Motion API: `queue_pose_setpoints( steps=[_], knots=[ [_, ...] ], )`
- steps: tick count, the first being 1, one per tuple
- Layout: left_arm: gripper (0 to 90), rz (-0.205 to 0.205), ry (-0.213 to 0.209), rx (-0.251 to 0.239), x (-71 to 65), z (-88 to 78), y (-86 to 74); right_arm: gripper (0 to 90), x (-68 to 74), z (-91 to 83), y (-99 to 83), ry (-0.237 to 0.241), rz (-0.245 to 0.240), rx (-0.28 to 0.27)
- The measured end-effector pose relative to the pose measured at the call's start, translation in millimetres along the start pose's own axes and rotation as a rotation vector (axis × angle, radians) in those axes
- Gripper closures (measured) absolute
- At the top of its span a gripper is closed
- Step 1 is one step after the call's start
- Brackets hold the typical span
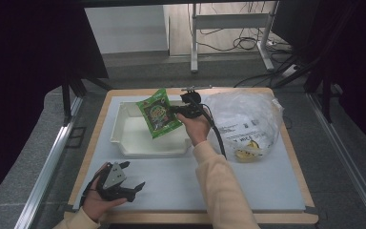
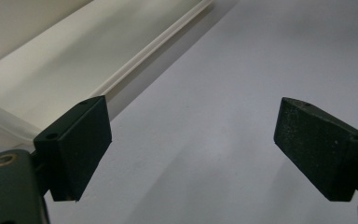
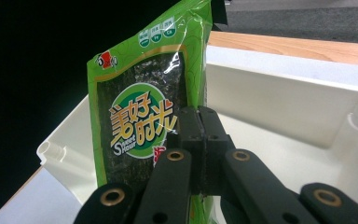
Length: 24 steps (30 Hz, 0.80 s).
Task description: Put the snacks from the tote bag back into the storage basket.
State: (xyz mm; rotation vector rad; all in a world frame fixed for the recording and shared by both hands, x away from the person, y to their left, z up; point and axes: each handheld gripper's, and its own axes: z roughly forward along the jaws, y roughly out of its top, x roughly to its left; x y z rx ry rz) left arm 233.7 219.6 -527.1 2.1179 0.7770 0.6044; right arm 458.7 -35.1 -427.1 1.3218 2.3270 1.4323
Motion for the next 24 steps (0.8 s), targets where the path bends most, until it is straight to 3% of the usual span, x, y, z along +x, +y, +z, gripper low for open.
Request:
queue_pose_setpoints(
  steps=[24],
  knots=[
    [11.0, -0.002, -0.003, -0.006, 0.2, -0.5, 0.2, 90.0, 9.0, 27.7, -5.8, 0.023, 0.012, 0.041]
  ],
)
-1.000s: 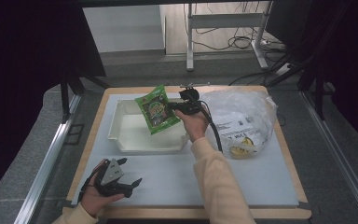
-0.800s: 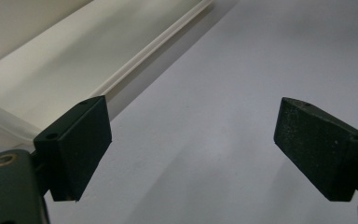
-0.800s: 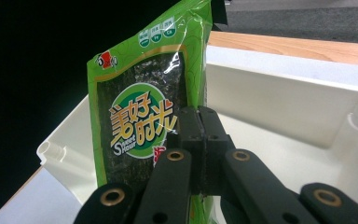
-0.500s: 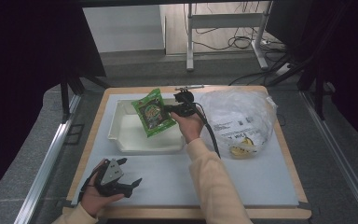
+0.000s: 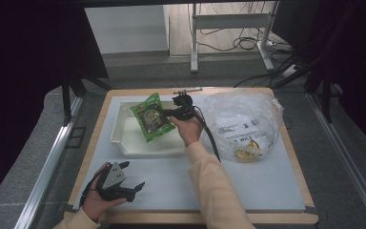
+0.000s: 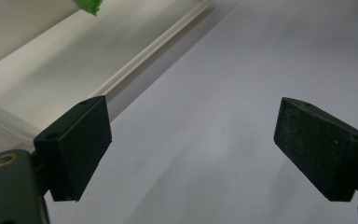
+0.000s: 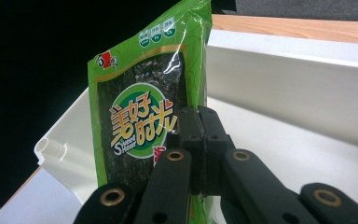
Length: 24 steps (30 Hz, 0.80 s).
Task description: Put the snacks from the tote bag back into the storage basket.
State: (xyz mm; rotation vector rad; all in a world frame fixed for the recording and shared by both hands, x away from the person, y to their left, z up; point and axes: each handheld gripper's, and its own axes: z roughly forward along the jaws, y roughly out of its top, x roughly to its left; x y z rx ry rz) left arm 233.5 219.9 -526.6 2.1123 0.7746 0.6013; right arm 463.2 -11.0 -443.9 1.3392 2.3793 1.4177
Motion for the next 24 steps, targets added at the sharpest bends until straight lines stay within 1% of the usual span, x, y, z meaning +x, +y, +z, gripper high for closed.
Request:
queue_pose_setpoints(
  steps=[13, 17, 21, 22, 24],
  knots=[
    [11.0, -0.002, -0.002, 0.001, -0.5, 0.2, 0.0, 90.0, 4.8, 15.6, -3.2, 0.003, 0.0, 0.024],
    [11.1, 0.004, -0.003, 0.002, -0.2, 0.3, 0.2, 90.0, 6.2, 19.6, -3.6, 0.003, 0.001, 0.031],
    [11.0, 0.0, -0.004, -0.005, -0.3, 0.2, 0.3, 90.0, 7.6, 24.1, -4.7, 0.0, 0.008, 0.036],
    [11.0, -0.01, -0.005, -0.011, -0.7, 0.4, 0.2, 90.0, 7.9, 24.8, -5.0, -0.001, 0.009, 0.036],
    [11.0, -0.01, -0.005, -0.011, -0.6, 0.4, 0.2, 90.0, 8.9, 26.7, -6.0, -0.005, 0.015, 0.037]
  ],
)
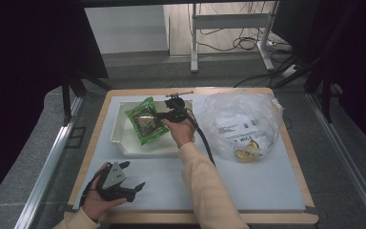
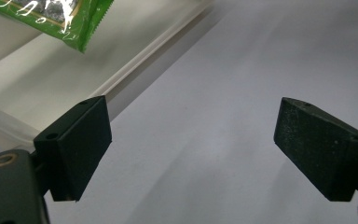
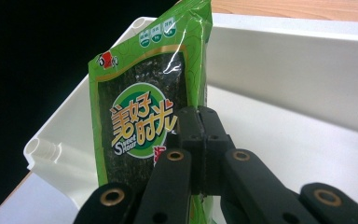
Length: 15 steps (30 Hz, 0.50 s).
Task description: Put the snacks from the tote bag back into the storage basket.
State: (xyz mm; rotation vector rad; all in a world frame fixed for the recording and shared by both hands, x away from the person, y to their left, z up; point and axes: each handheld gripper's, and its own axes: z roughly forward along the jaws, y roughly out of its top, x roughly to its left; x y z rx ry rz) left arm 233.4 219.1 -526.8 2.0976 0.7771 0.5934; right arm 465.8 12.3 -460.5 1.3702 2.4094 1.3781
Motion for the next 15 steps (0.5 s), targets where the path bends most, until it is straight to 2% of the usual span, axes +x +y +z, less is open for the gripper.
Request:
queue_pose_setpoints(
  steps=[4, 13, 15],
  knots=[
    [11.0, 0.01, -0.002, 0.006, 0.2, -1.2, 1.0, 90.0, 2.3, 4.0, -1.6, -0.009, 0.008, 0.0],
    [11.1, 0.013, -0.005, -0.006, -0.2, -2.8, 2.6, 90.0, 4.8, 19.5, -8.1, -0.041, 0.061, -0.004],
    [11.1, -0.001, -0.008, -0.019, -0.8, -2.9, 2.7, 90.0, 7.3, 23.5, -9.4, -0.05, 0.068, -0.004]
  ],
)
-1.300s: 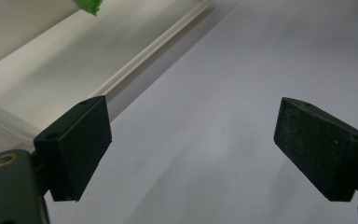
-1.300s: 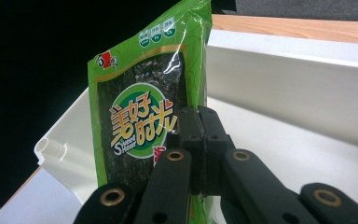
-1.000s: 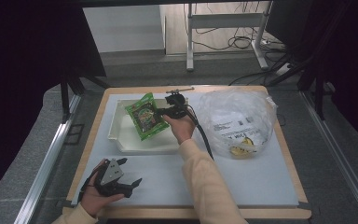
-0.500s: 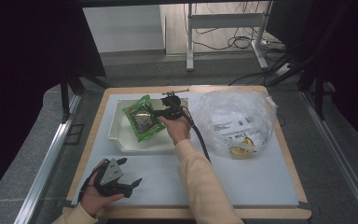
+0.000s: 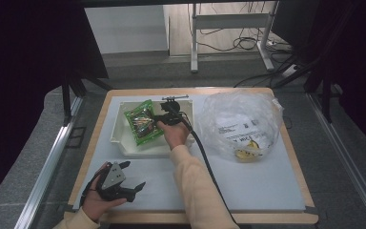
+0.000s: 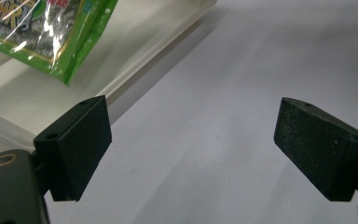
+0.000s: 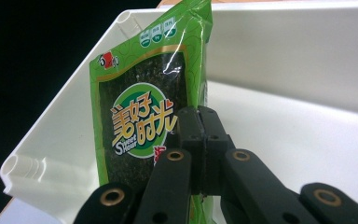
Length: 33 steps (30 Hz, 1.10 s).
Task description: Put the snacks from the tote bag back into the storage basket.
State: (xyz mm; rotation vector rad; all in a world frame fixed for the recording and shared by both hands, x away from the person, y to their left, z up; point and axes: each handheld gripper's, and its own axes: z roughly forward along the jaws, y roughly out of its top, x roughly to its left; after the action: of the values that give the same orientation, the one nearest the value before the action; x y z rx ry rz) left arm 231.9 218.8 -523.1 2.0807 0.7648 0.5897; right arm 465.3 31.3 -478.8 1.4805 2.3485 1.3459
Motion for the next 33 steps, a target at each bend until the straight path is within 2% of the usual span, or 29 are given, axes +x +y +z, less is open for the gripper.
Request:
queue_pose_setpoints(
  steps=[3, 5, 17, 19, 27, 33],
  knots=[
    [11.0, 0.011, -0.002, 0.003, 1.4, -1.4, 0.7, 90.0, 3.3, 5.0, -1.6, -0.007, 0.008, 0.005],
    [11.0, -0.002, -0.004, -0.007, 0.2, -0.9, 1.0, 90.0, 5.0, 9.6, -3.2, -0.008, 0.012, 0.009],
    [11.1, 0.002, -0.007, -0.007, 1.1, -0.6, 1.0, 90.0, 9.0, 33.6, -14.1, -0.038, 0.065, 0.024],
    [11.1, 0.011, -0.006, 0.002, 1.9, -1.1, 1.1, 90.0, 8.9, 35.2, -15.8, -0.044, 0.066, 0.025],
    [11.1, 0.007, -0.004, 0.001, 2.5, -1.3, 0.7, 89.4, 9.4, 38.3, -21.9, -0.084, 0.054, 0.054],
    [11.1, 0.008, -0.004, 0.001, 2.4, -1.3, 0.7, 89.4, 8.7, 37.2, -24.5, -0.097, 0.056, 0.052]
  ],
)
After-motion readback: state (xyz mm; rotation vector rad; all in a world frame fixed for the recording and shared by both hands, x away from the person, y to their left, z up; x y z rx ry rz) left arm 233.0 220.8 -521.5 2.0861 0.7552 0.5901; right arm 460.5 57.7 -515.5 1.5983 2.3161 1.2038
